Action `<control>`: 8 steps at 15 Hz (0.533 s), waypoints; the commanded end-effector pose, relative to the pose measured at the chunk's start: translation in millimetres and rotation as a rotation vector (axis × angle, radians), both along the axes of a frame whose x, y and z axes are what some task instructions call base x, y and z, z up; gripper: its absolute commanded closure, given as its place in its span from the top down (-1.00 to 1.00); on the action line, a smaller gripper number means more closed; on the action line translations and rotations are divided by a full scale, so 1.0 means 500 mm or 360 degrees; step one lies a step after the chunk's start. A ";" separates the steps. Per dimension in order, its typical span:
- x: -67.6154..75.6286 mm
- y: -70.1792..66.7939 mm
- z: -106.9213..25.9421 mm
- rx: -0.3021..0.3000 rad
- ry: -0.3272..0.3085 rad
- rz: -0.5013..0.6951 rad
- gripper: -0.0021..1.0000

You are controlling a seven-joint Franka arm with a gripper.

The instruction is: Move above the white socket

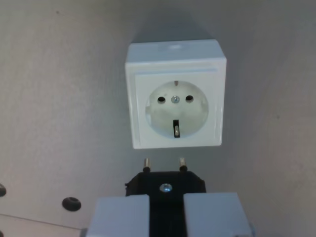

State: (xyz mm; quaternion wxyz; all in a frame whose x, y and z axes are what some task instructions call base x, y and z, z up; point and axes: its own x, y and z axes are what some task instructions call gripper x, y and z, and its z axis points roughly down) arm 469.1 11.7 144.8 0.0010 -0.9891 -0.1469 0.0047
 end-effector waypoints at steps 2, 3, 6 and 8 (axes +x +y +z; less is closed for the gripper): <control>0.015 -0.013 -0.026 -0.0007 -0.0068 0.0049 -1.00; 0.017 -0.014 -0.031 -0.0008 -0.0061 0.0052 -1.00; 0.023 -0.017 -0.045 -0.0007 -0.0049 0.0054 -1.00; 0.026 -0.018 -0.052 -0.0006 -0.0047 0.0055 -1.00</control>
